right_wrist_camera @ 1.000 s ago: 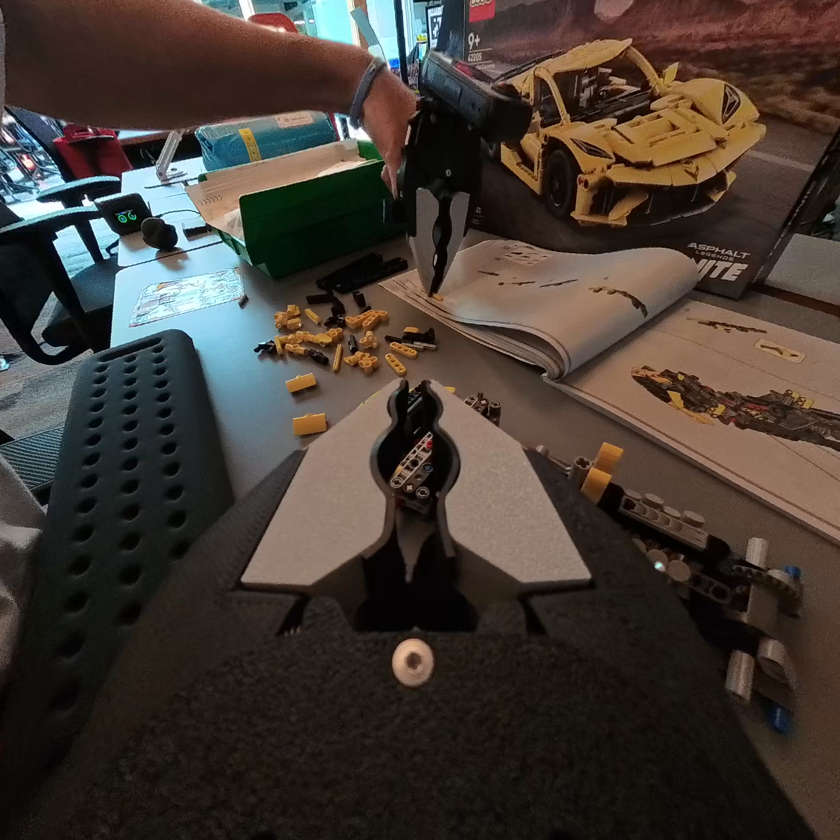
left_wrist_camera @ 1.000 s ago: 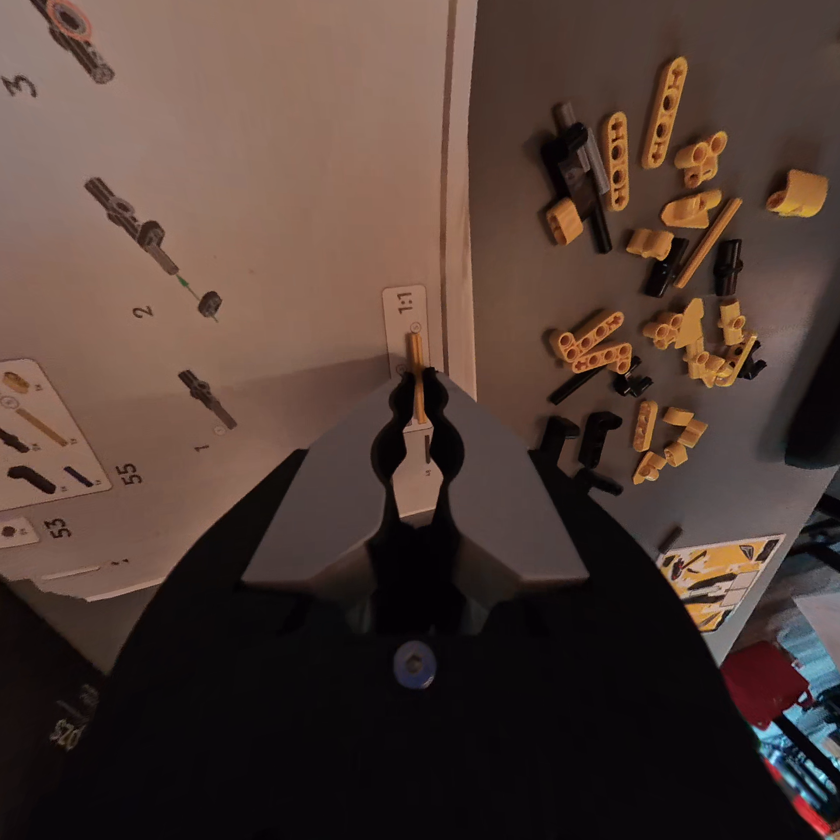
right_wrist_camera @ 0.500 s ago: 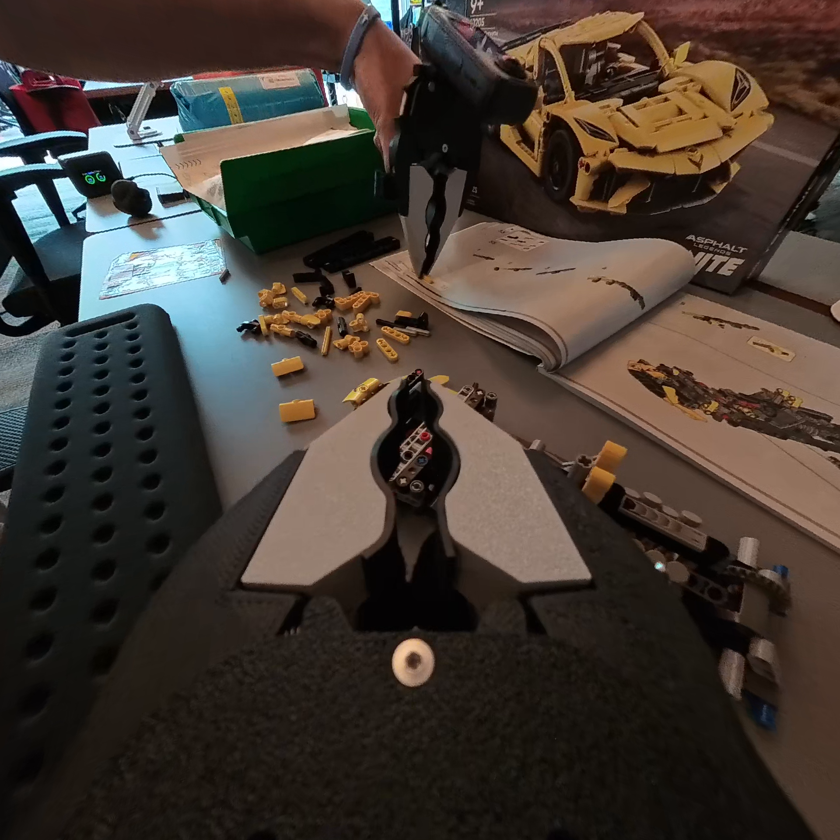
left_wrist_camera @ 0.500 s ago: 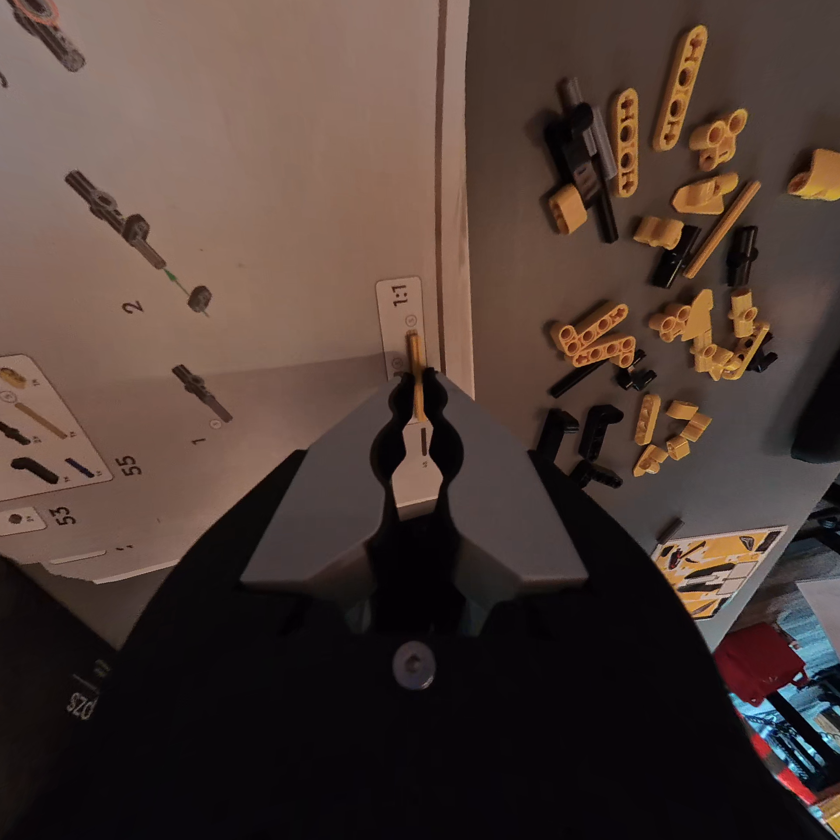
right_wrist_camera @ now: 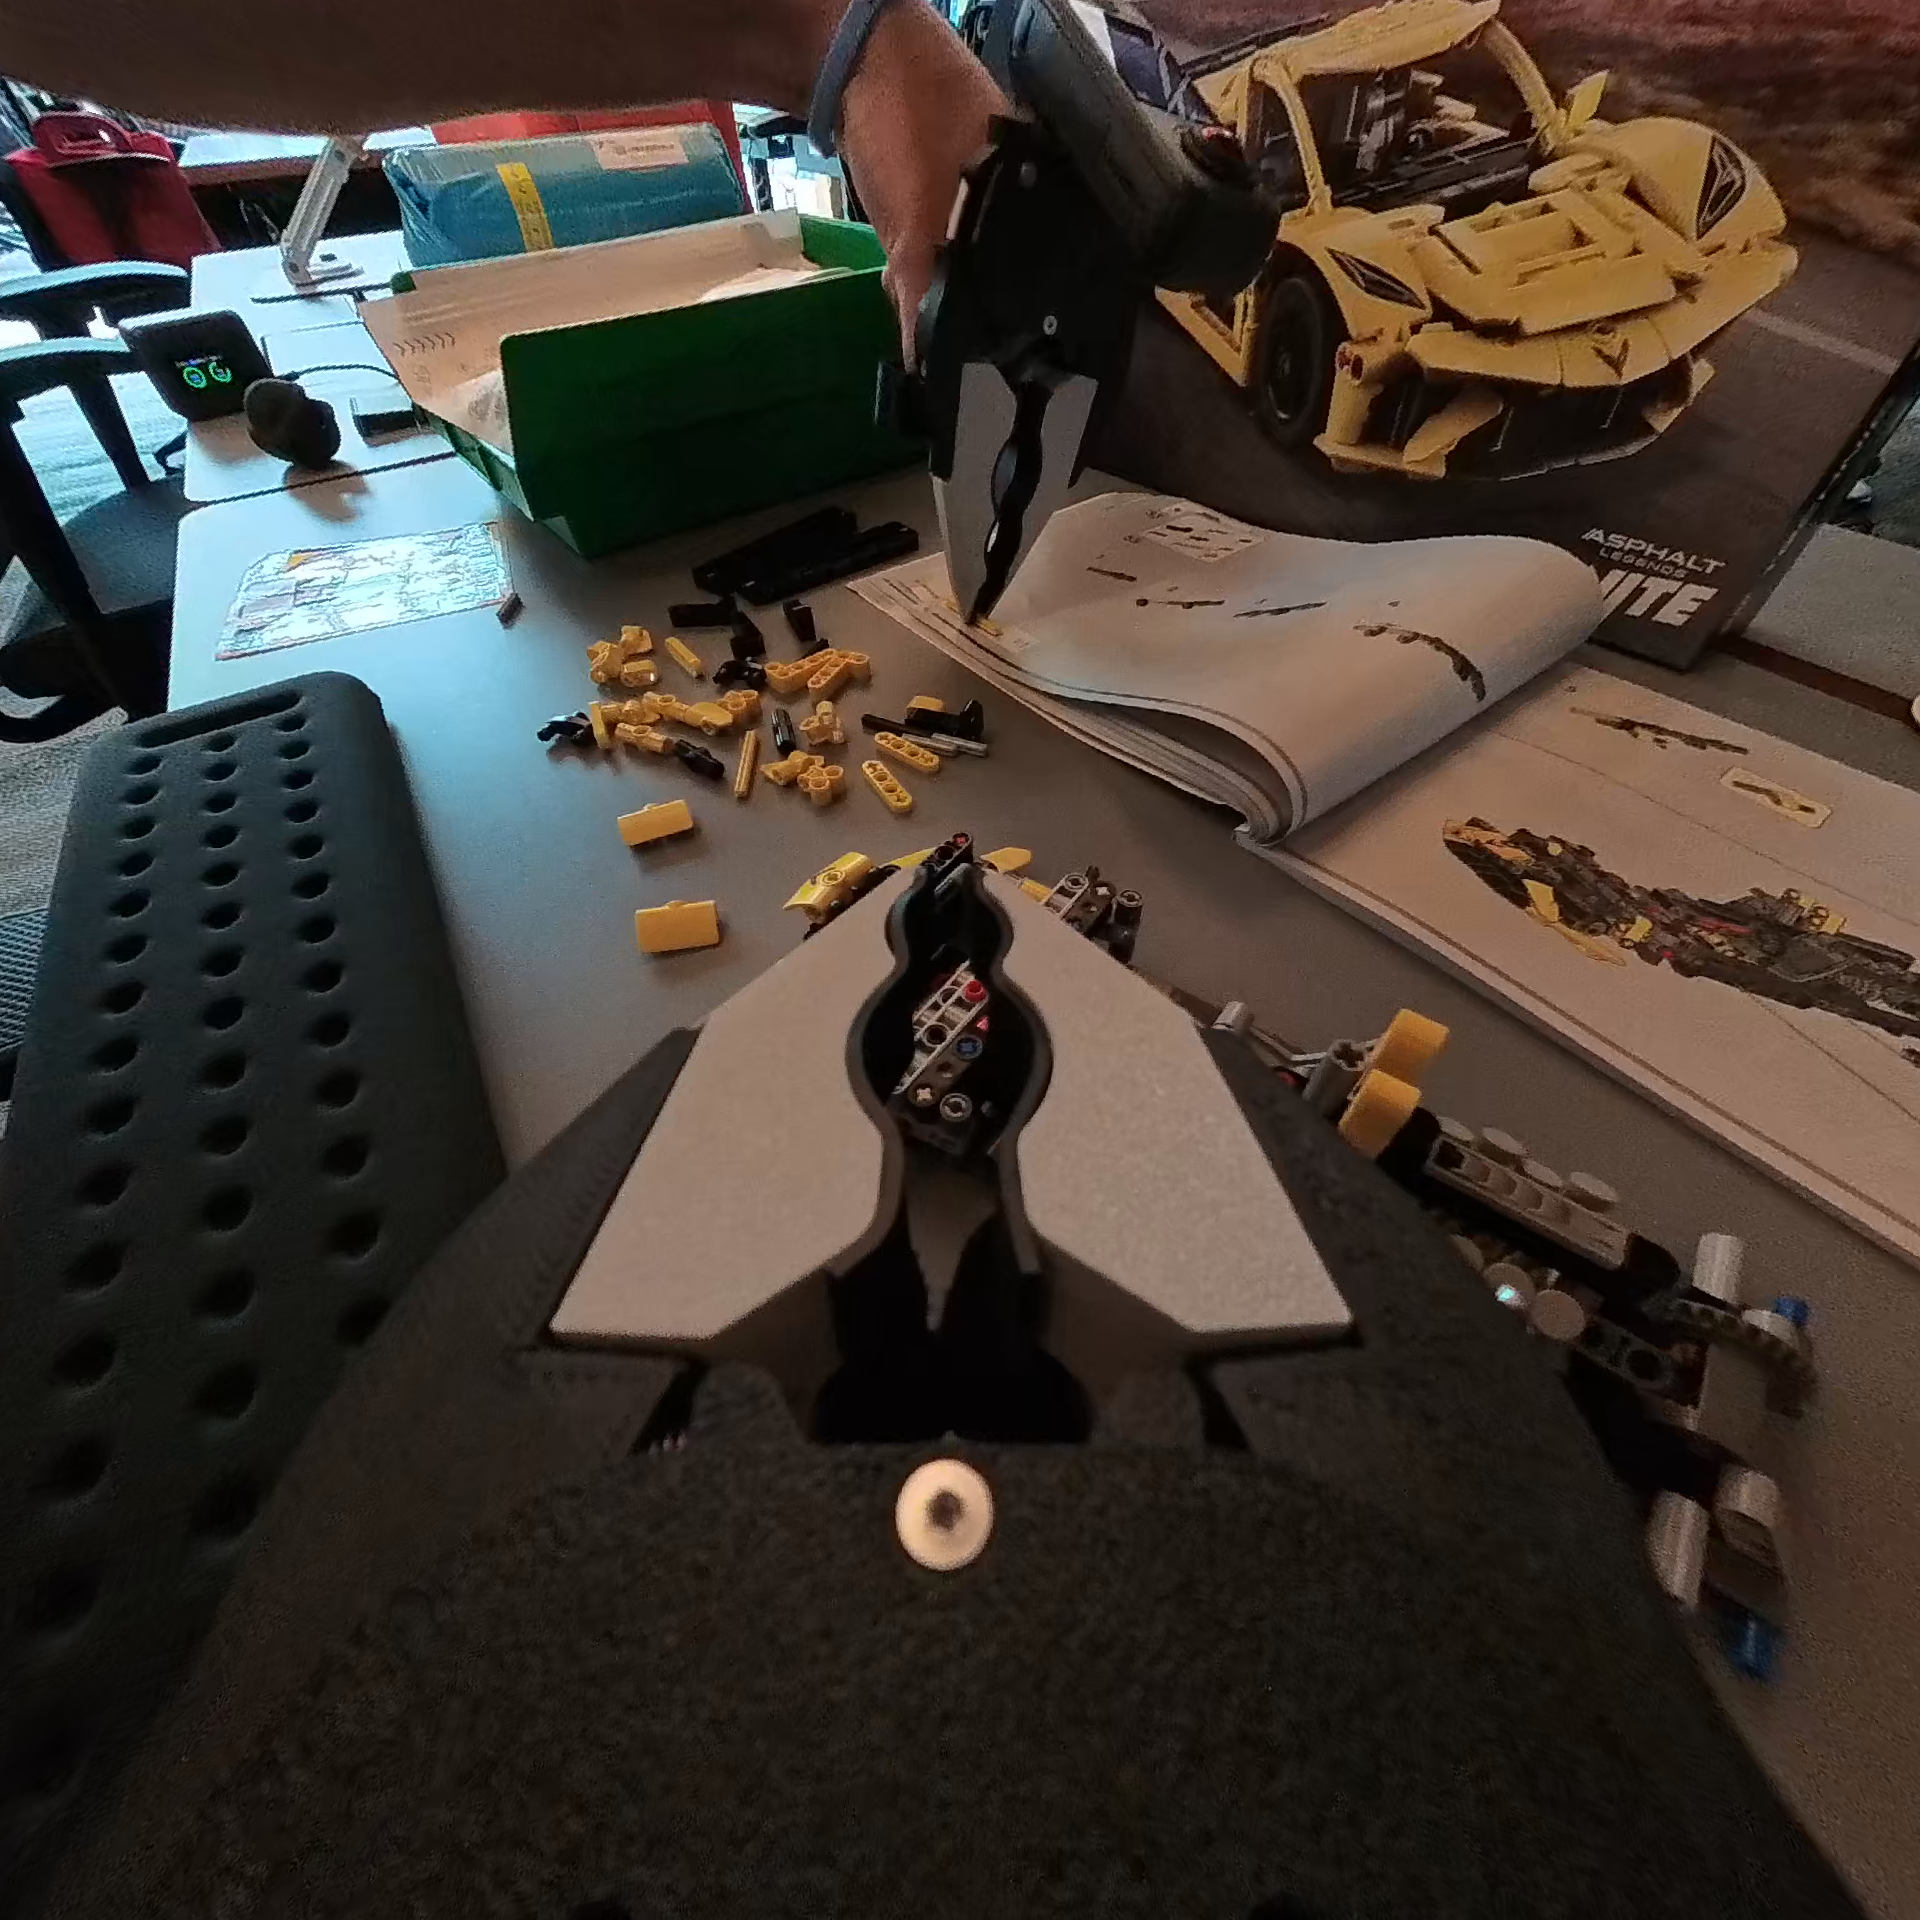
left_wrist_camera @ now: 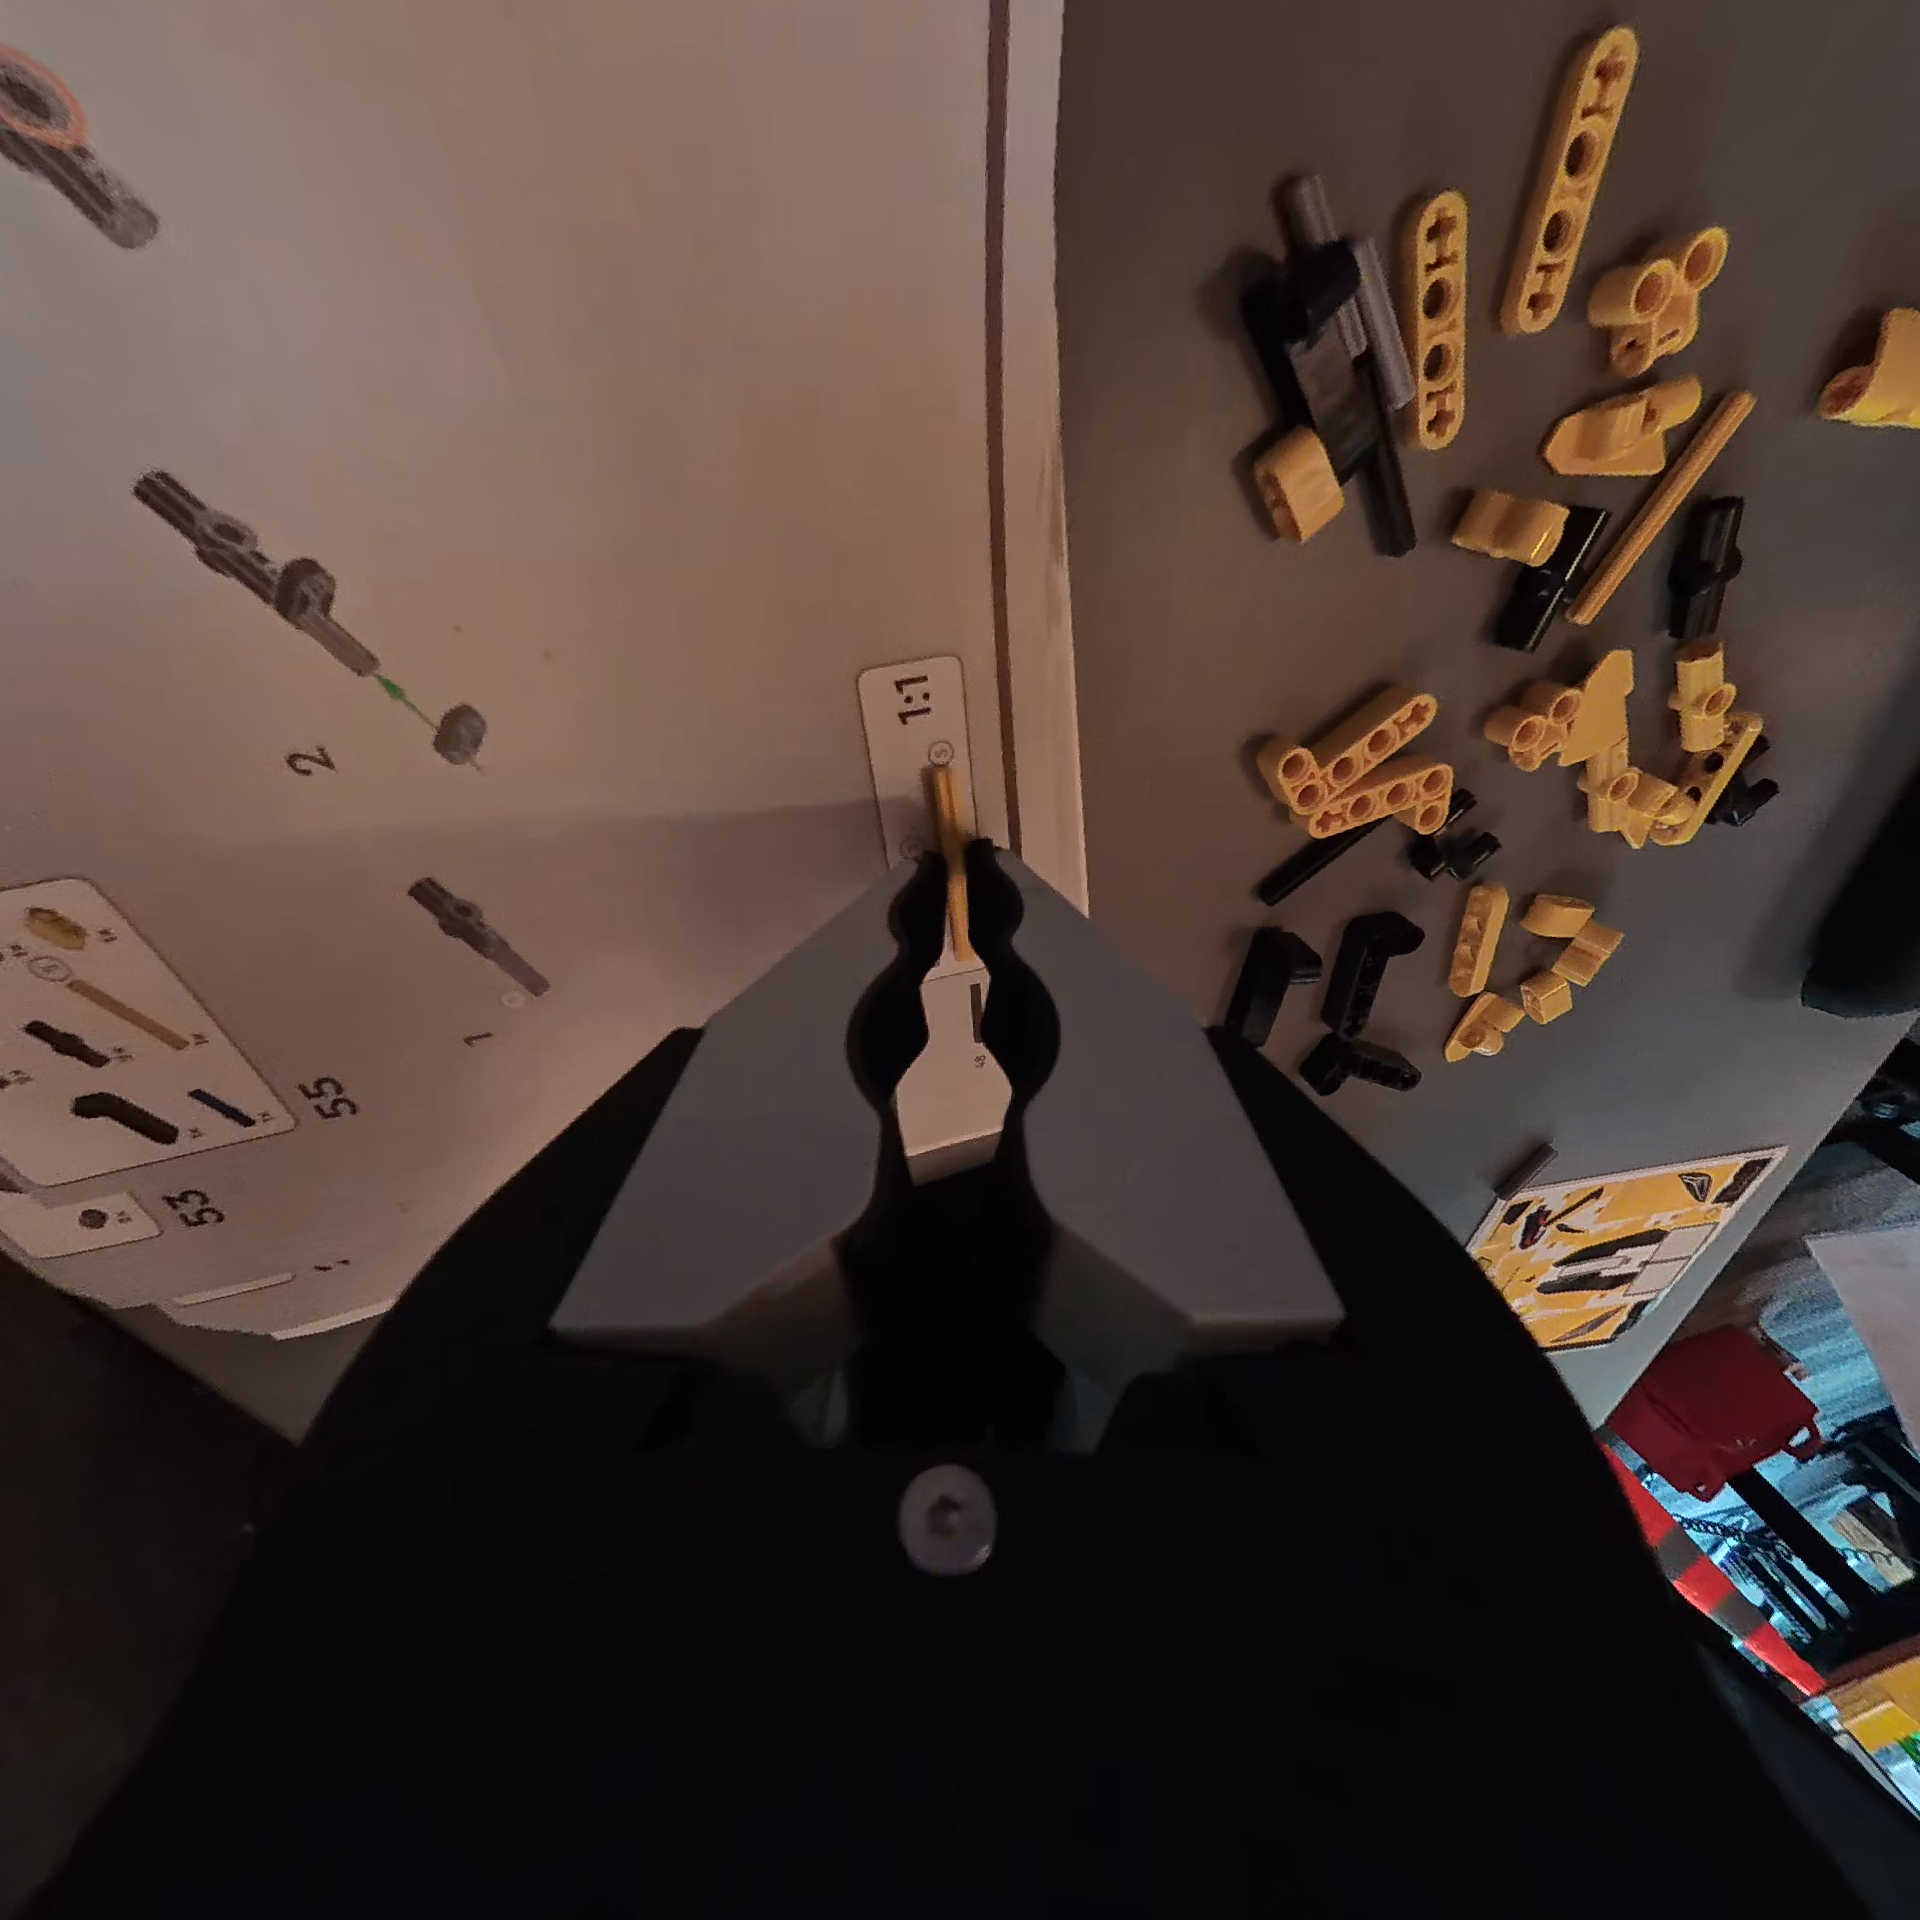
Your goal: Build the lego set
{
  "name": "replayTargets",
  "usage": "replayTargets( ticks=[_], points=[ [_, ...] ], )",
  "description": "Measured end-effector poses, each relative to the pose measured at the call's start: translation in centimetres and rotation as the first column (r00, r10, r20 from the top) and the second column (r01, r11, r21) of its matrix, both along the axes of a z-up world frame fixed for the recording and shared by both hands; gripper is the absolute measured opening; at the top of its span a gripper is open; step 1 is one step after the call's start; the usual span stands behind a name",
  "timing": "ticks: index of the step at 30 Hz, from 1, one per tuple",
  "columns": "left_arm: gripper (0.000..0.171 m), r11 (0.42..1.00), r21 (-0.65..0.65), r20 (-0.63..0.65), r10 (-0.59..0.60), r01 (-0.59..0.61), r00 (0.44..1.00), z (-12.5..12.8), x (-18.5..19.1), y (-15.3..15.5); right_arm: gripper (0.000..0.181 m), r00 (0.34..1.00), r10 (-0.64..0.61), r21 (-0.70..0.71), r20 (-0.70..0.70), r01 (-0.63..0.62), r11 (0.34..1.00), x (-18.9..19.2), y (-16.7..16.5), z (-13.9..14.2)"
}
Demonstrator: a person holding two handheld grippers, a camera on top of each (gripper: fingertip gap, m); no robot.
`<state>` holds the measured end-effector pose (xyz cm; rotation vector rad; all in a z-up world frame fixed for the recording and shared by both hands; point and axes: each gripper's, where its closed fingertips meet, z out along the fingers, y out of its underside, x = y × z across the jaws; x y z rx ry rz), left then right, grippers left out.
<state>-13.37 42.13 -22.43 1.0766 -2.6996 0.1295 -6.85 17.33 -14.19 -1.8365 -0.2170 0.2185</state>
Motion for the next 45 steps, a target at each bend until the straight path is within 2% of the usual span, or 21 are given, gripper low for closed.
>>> replayTargets(
  ticks=[15,18,20,21,22,24,25,26,28,29,31,34,36,40,45],
  points=[
    [0.001,1.0,0.001,0.007,-0.022,0.022,1.0,0.0,-0.2,0.1,0.005,1.0,0.006,-0.001,0.008,-0.006,1.0,-0.2,-0.1,0.0],
    [0.001,1.0,0.004,0.017,-0.005,0.005,1.0,0.0,-0.2,0.0,0.005,1.0,0.001,0.006,0.011,-0.001,1.0,-0.1,-0.2,0.1],
    [0.002,0.998,-0.003,0.066,0.063,-0.062,0.996,1.0,0.4,-0.6,0.005,1.0,-0.028,0.043,0.007,0.027,0.999,0.6,-0.5,1.0],
    [0.001,0.991,-0.044,0.115,0.134,-0.13,0.984,2.4,1.2,-2.0,0.006,0.999,-0.054,0.063,0.006,0.054,0.997,1.4,-1.0,1.5],
    [0.001,0.968,-0.147,0.18,0.23,-0.205,0.956,4.7,2.5,-4.7,0.006,0.995,-0.101,0.07,0.017,0.1,0.993,2.8,-1.6,1.9],
    [0.0,0.89,-0.394,0.306,0.363,-0.23,0.88,10.2,4.8,-12.6,0.006,0.97,-0.236,0.083,0.054,0.231,0.969,6.7,-3.5,2.1],
    [0.001,0.847,-0.476,0.332,0.422,-0.236,0.844,11.9,5.4,-16.5,0.006,0.952,-0.3,0.093,0.056,0.294,0.951,8.6,-4.5,2.2],
    [0.0,0.806,-0.535,0.285,0.455,-0.254,0.844,12.3,5.2,-20.6,0.006,0.937,-0.348,0.106,0.036,0.342,0.934,10.2,-5.5,2.4],
    [0.001,0.762,-0.574,0.198,0.484,-0.299,0.852,10.6,4.9,-27.6,0.007,0.912,-0.405,0.139,-0.059,0.41,0.902,12.5,-7.0,3.2],
    [0.001,0.768,-0.55,0.171,0.488,-0.329,0.856,8.9,5.0,-30.0,0.009,0.908,-0.399,0.155,-0.125,0.416,0.896,12.8,-7.4,3.8],
    [0.002,0.825,-0.456,0.243,0.477,-0.335,0.845,5.5,6.6,-32.4,0.011,0.906,-0.368,0.185,-0.209,0.406,0.895,12.8,-7.9,4.5],
    [0.001,0.857,-0.355,0.304,0.485,-0.375,0.82,2.6,8.9,-33.9,0.01,0.914,-0.36,0.199,-0.187,0.394,0.897,12.6,-8.2,4.6],
    [0.001,0.85,-0.347,0.303,0.501,-0.396,0.811,2.1,9.5,-34.7,0.009,0.918,-0.349,0.205,-0.191,0.385,0.9,12.3,-8.2,4.7],
    [0.001,0.874,-0.248,0.32,0.48,-0.417,0.817,0.9,9.4,-33.8,0.009,0.924,-0.33,0.191,-0.192,0.365,0.911,12.0,-7.9,4.4],
    [0.001,0.89,-0.202,0.322,0.454,-0.408,0.831,0.4,9.0,-33.5,0.009,0.927,-0.319,0.172,-0.2,0.353,0.92,12.0,-7.5,4.0]
  ],
)
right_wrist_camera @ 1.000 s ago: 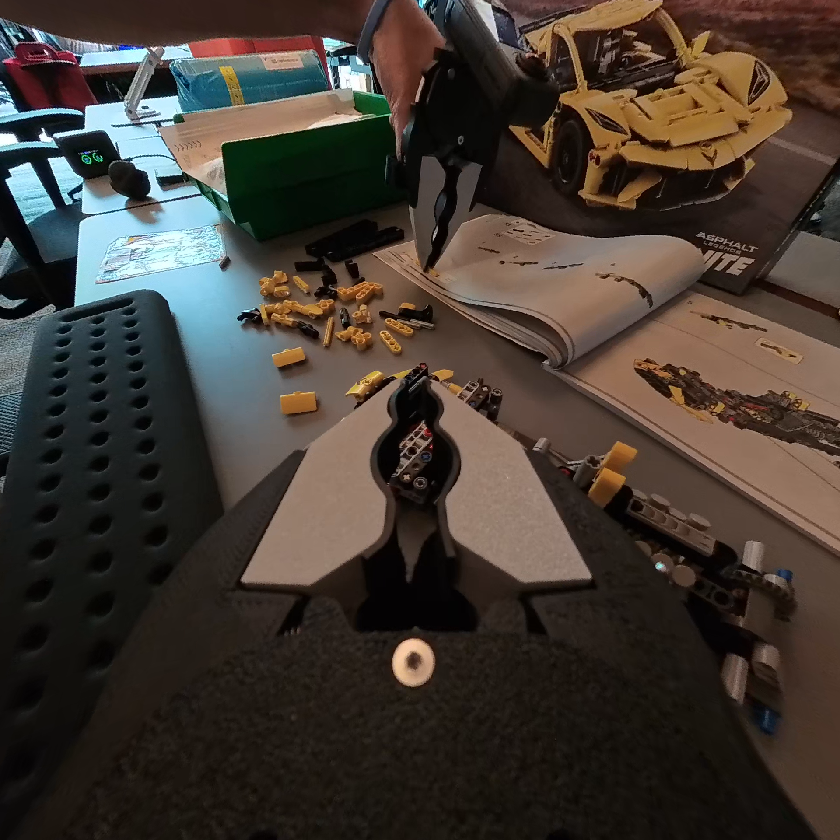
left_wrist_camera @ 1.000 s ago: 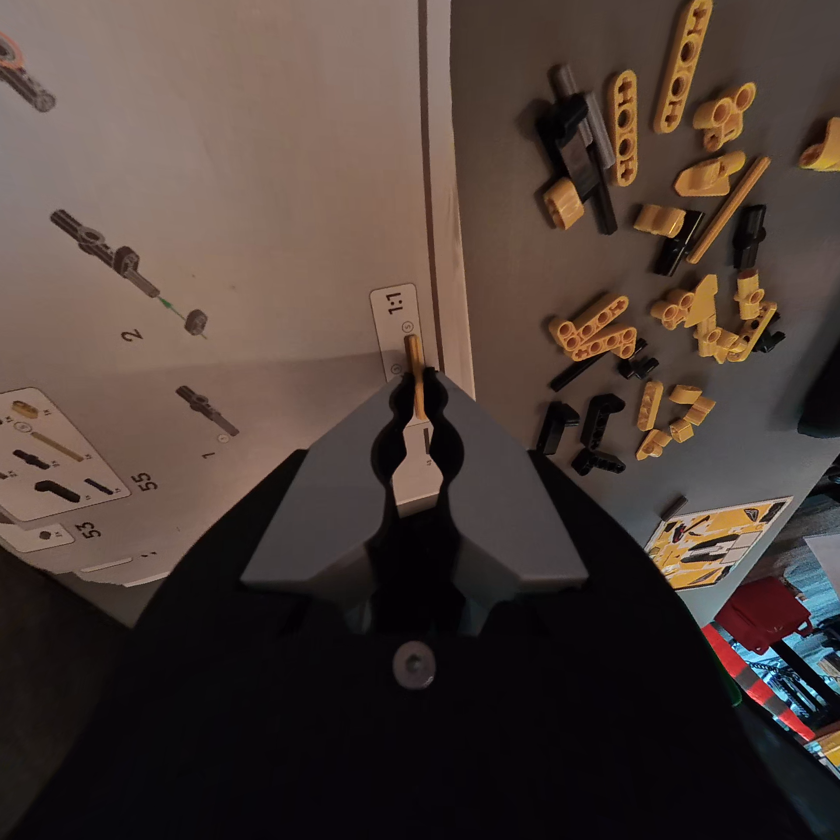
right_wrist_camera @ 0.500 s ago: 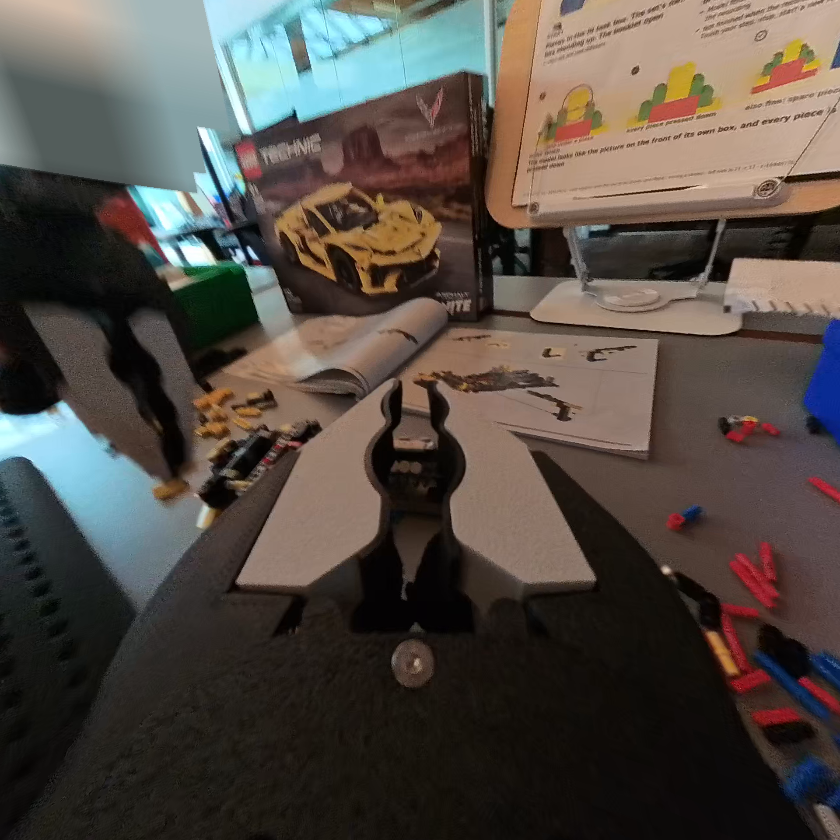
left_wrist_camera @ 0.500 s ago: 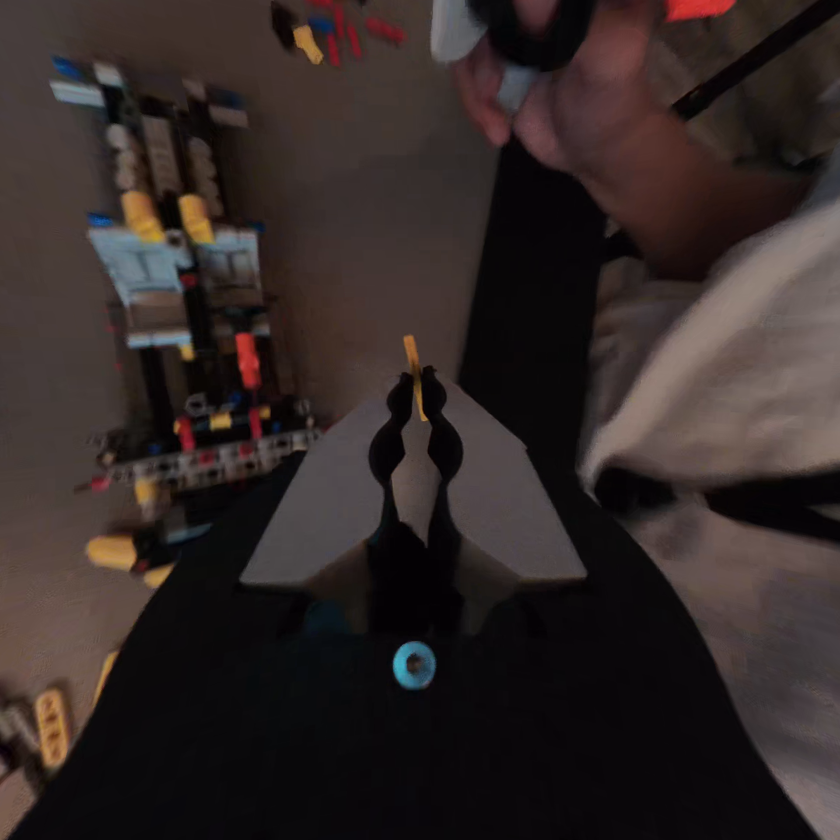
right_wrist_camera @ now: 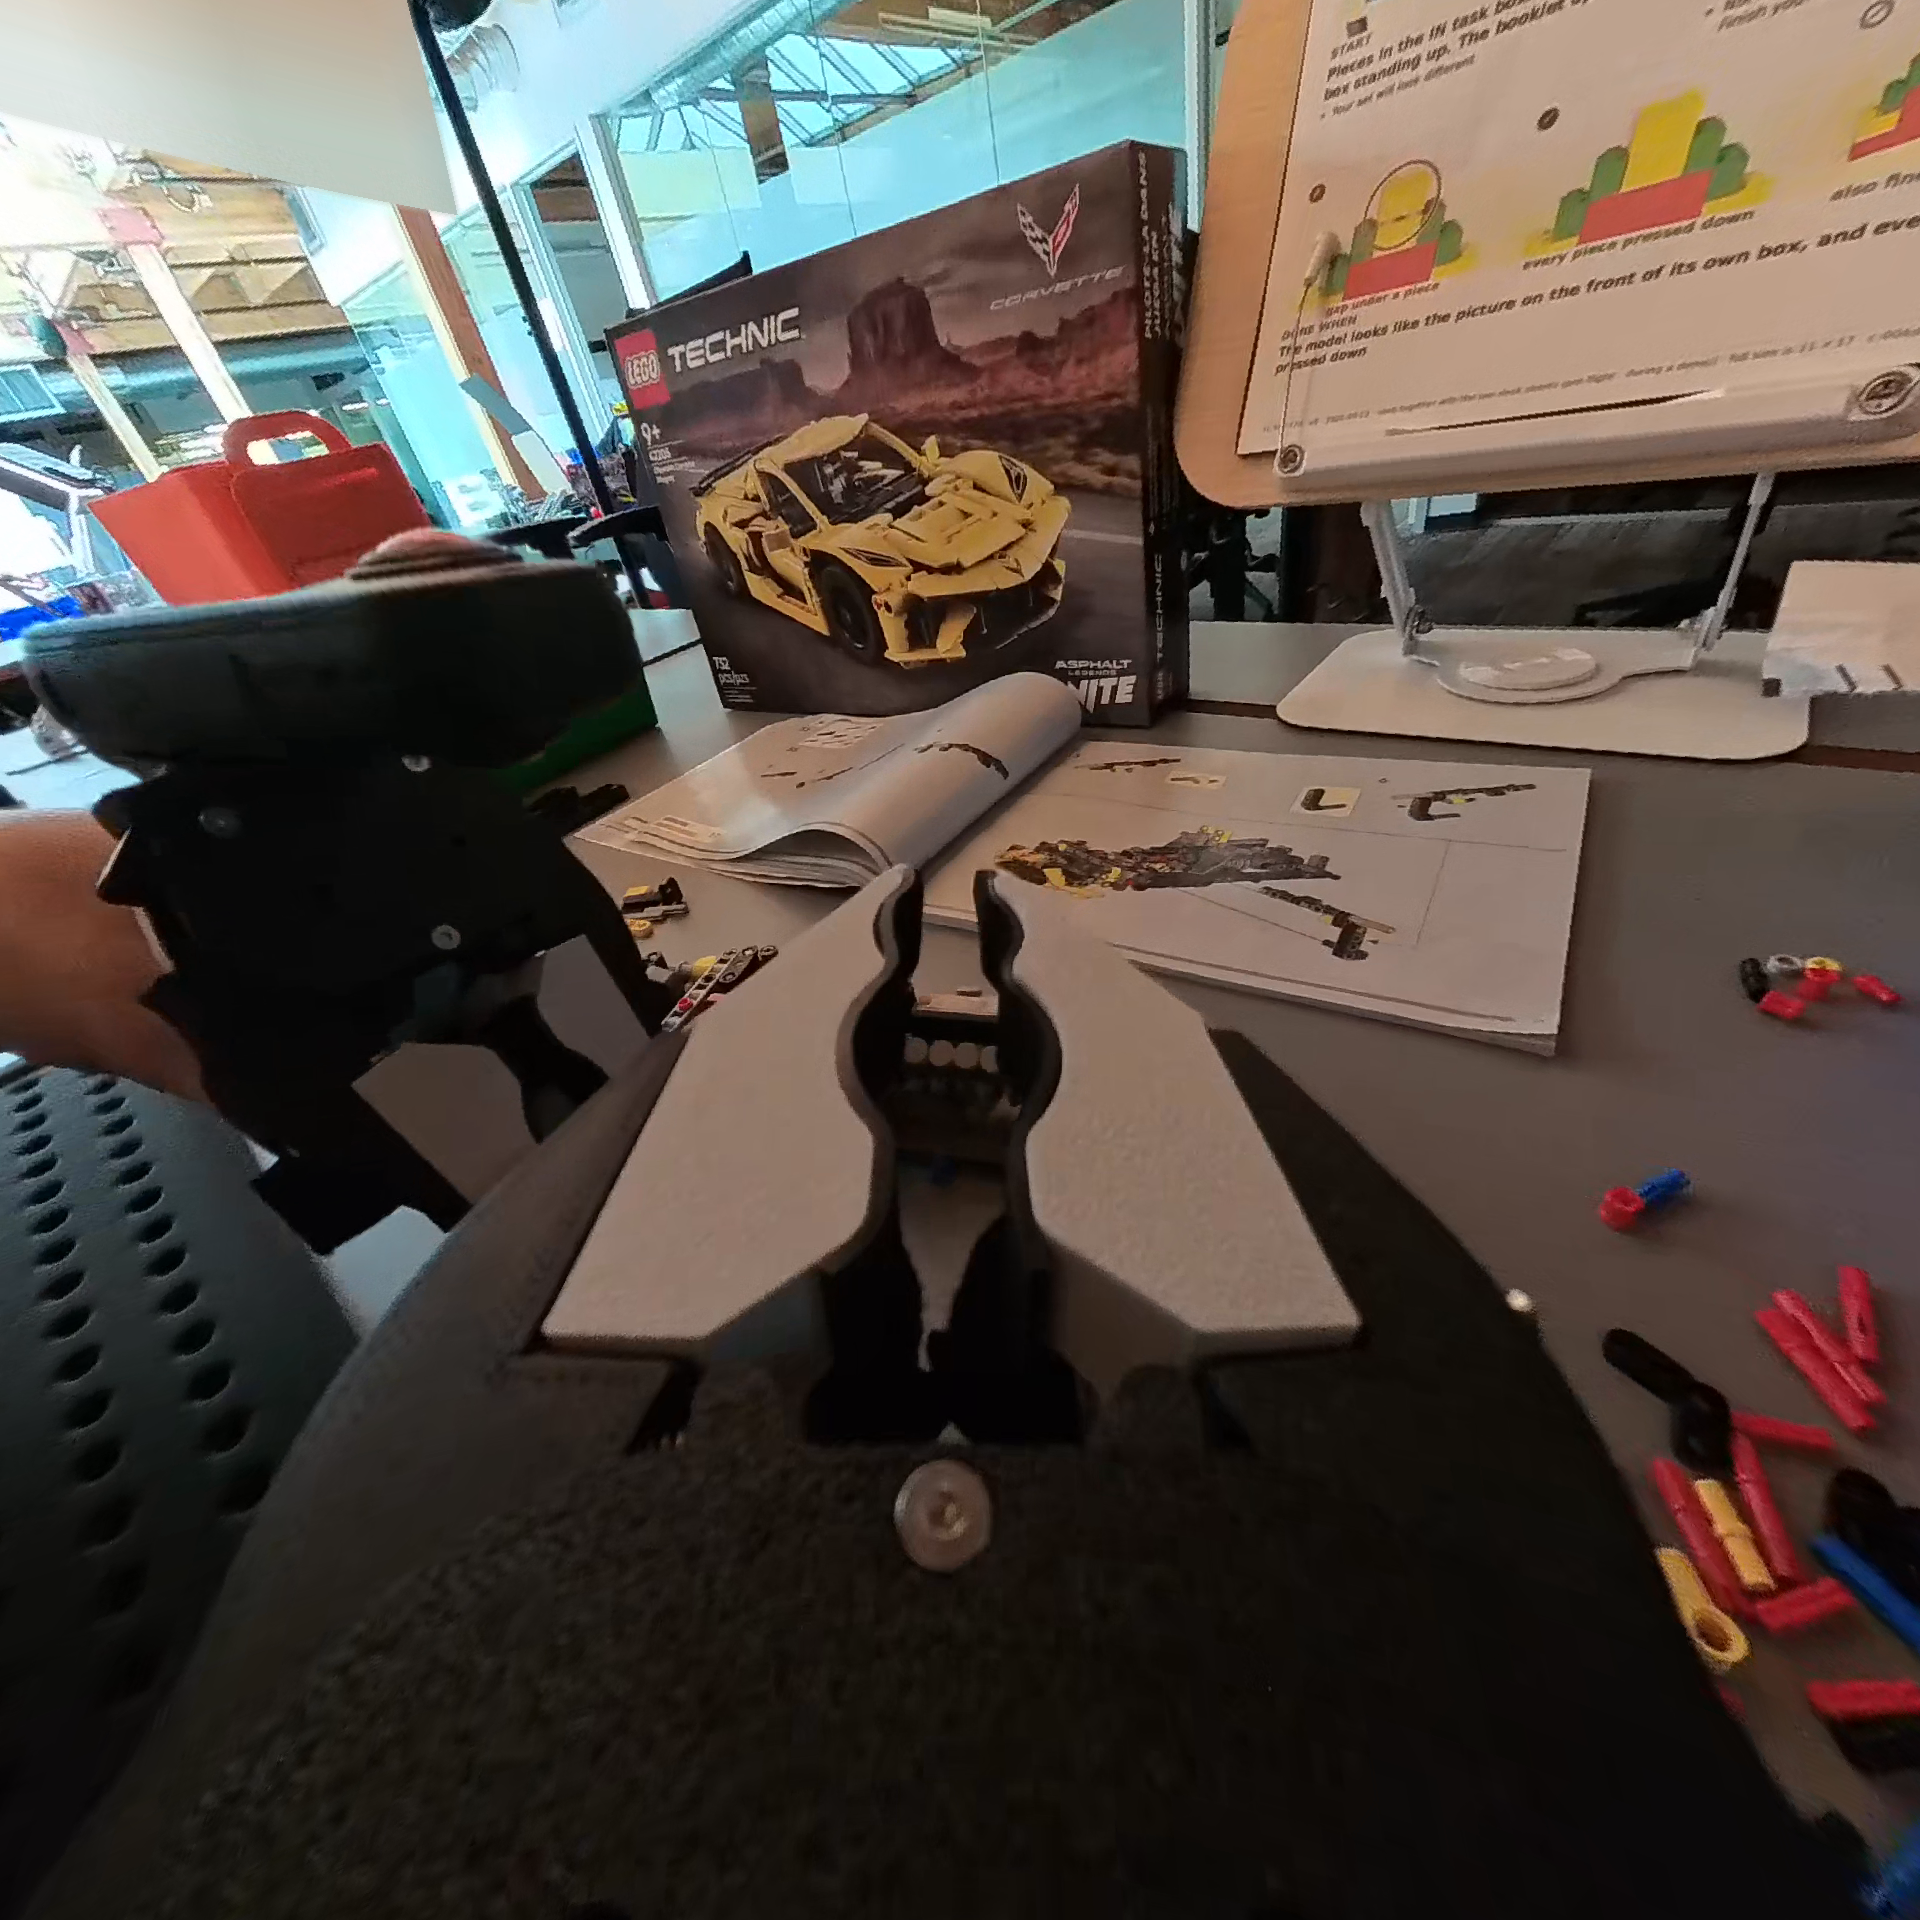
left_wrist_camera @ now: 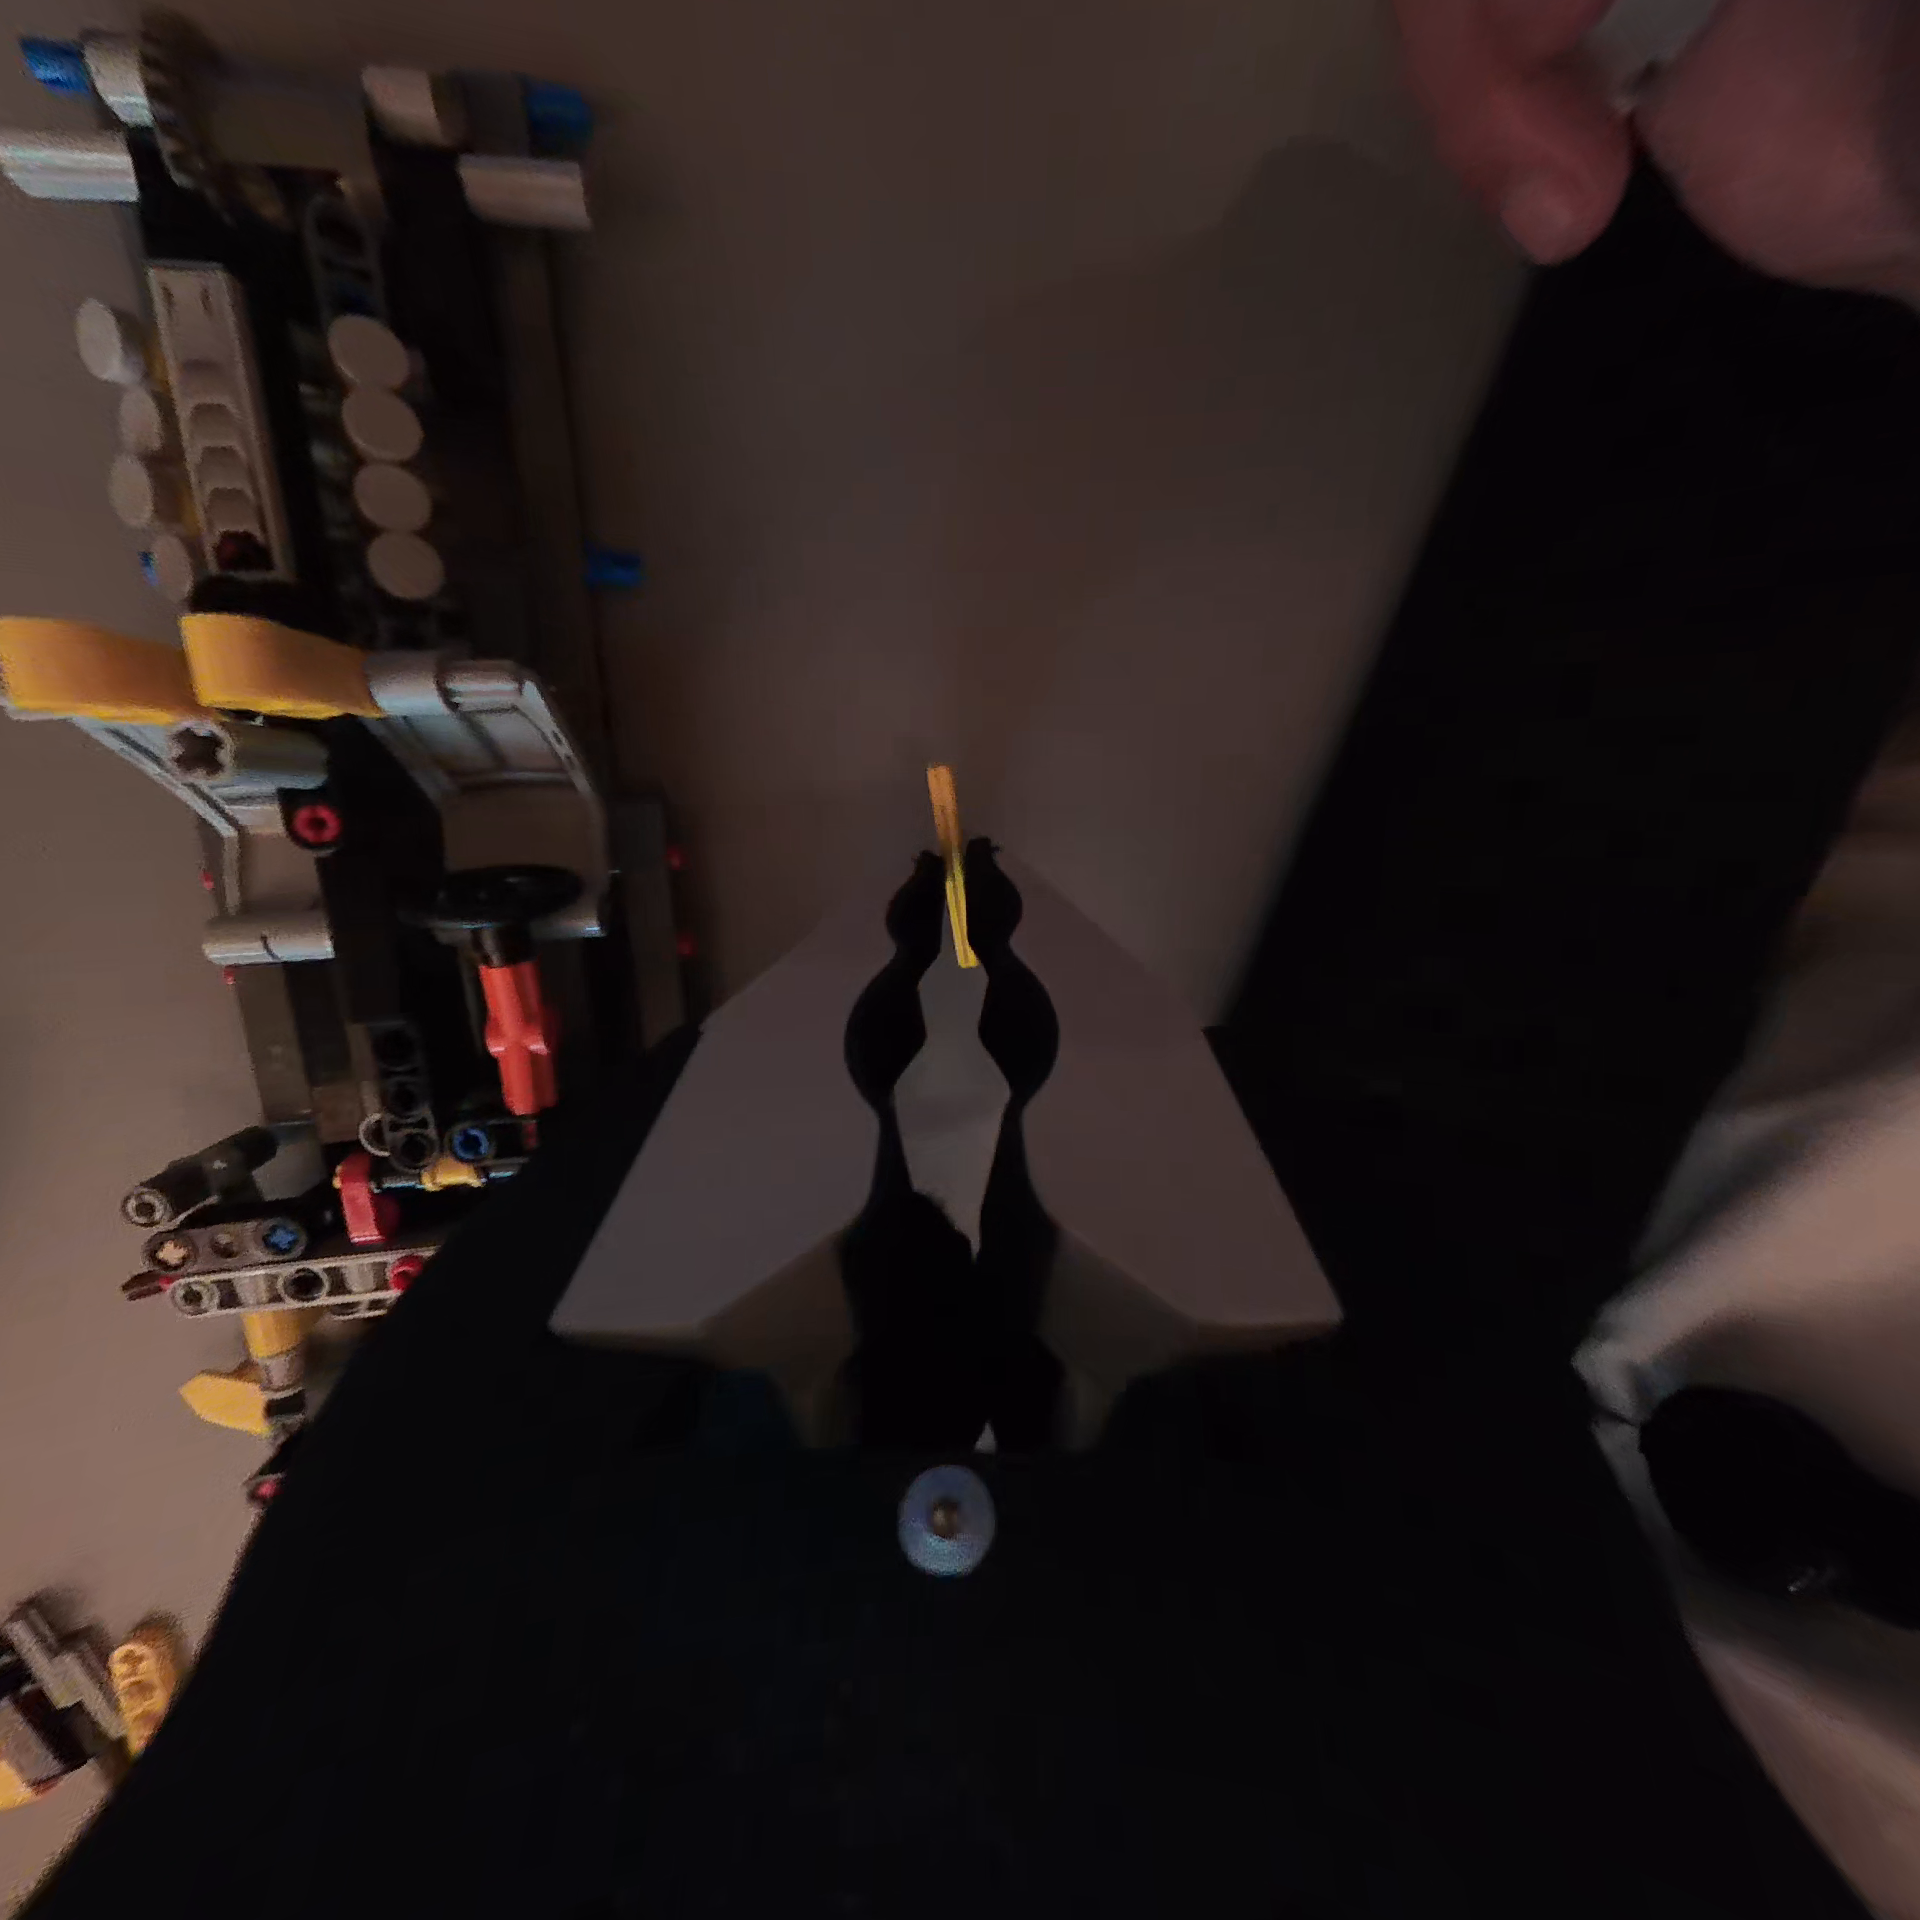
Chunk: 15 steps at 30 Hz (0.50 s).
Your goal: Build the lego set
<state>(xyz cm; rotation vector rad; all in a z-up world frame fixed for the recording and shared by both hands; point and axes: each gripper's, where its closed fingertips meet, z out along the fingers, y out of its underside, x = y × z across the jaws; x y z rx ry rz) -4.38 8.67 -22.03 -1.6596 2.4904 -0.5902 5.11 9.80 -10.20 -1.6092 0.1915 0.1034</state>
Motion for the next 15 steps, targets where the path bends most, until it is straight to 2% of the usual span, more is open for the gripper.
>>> replayTargets(
  ticks=[12,15],
  points=[
    [0.003,0.999,0.033,0.046,-0.023,0.022,0.999,-0.42,0.36,-0.21,0.009,1.0,0.015,-0.022,0.005,-0.014,1.0,-0.25,0.38,-0.43],
    [0.02,1.0,0.006,0.071,-0.008,0.008,0.997,-0.17,0.33,-0.27,0.008,1.0,0.016,-0.027,0.011,-0.016,1.0,-0.31,0.46,-0.51]
  ],
)
